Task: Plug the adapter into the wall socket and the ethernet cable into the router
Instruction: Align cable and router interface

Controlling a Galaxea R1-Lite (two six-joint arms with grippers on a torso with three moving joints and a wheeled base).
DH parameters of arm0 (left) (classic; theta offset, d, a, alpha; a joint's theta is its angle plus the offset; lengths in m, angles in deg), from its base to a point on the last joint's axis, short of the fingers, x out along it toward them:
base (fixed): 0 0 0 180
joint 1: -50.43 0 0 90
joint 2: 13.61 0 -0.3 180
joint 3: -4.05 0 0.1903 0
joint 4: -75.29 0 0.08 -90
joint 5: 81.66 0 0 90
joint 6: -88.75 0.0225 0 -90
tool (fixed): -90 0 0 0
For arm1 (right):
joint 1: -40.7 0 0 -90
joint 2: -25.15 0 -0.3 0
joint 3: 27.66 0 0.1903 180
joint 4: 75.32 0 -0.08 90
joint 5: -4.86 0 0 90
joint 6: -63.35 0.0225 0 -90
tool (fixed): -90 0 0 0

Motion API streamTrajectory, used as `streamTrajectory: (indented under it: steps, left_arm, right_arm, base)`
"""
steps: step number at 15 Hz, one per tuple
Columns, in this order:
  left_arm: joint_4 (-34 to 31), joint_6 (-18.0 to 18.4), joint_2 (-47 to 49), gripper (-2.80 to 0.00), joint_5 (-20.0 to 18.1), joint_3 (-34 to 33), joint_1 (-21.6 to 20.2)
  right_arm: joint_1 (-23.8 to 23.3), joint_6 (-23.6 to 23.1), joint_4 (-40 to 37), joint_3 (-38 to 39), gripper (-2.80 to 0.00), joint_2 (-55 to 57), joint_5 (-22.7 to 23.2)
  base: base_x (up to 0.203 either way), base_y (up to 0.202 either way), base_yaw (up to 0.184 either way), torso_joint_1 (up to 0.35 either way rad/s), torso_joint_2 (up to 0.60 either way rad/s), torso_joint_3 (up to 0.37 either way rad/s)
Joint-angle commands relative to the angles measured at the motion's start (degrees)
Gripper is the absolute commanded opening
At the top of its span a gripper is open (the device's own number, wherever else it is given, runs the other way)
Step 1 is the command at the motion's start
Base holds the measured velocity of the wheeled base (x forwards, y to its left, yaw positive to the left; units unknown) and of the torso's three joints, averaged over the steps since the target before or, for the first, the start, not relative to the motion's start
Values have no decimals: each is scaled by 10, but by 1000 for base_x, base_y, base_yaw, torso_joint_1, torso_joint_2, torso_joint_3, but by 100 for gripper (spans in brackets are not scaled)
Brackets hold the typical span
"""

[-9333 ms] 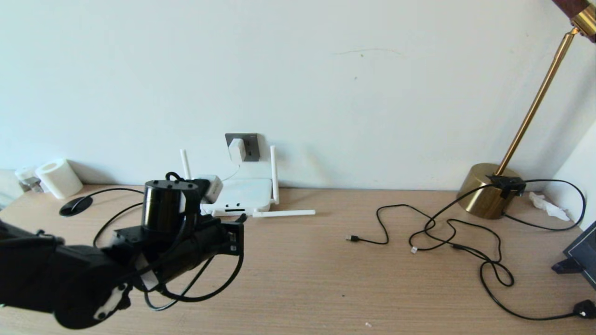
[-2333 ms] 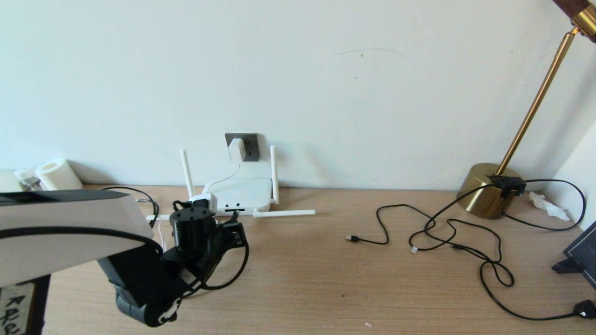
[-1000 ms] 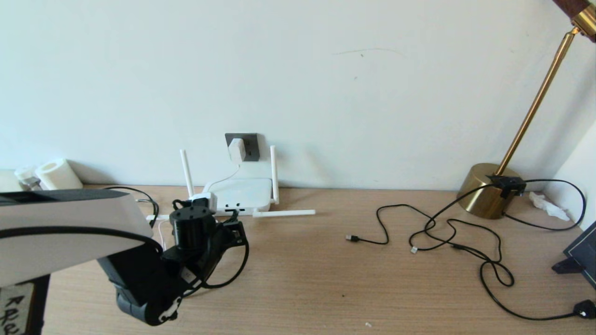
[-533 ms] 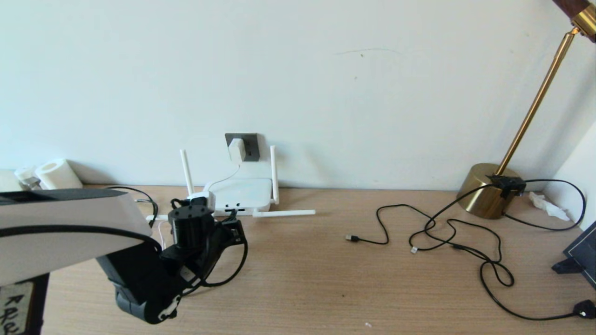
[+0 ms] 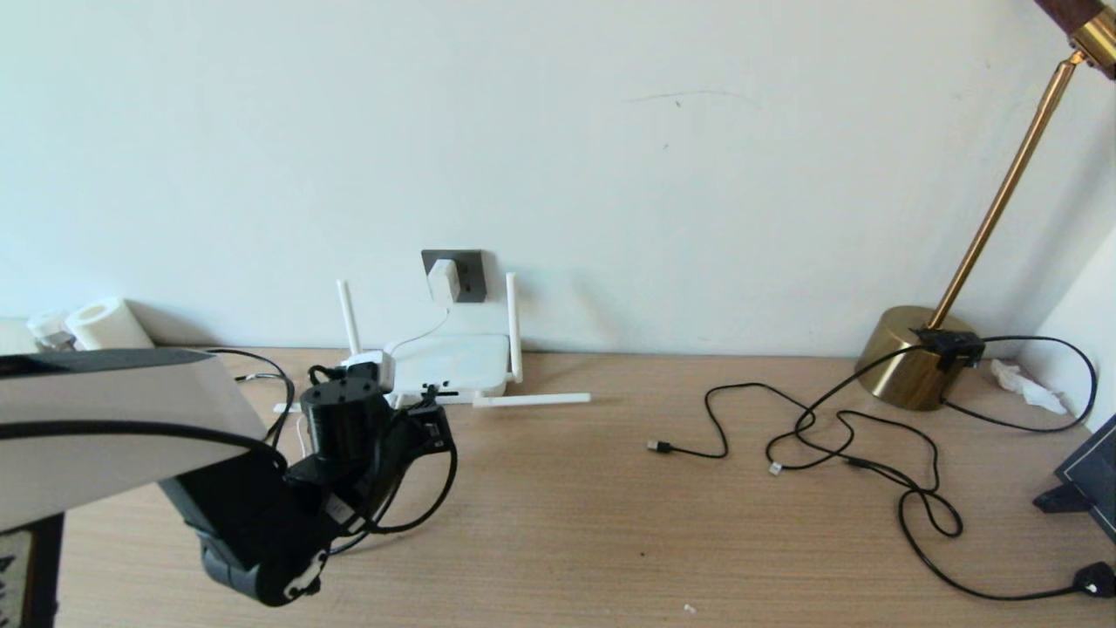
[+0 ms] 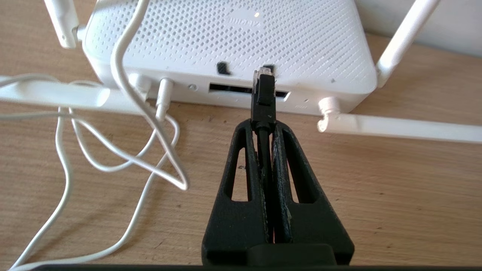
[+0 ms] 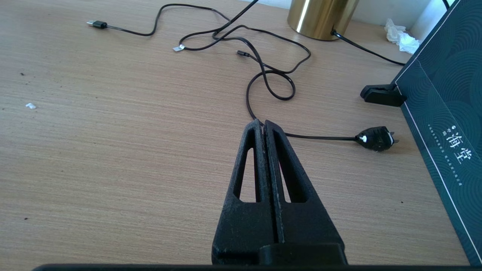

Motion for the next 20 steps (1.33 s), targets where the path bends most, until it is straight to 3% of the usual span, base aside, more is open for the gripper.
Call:
streamTrajectory:
  steps: [1,20]
  left_arm:
    - [4,0,-12,-280,1,0,5]
    - [16,25,-235,-280,-10,-133,7]
  right_arm:
    - [0,-1,0,0,-280,0,0]
    - [0,-1,0,0,-280,0,0]
  base:
    - [0,0,0,0,0,0]
    - [0,0,0,0,0,0]
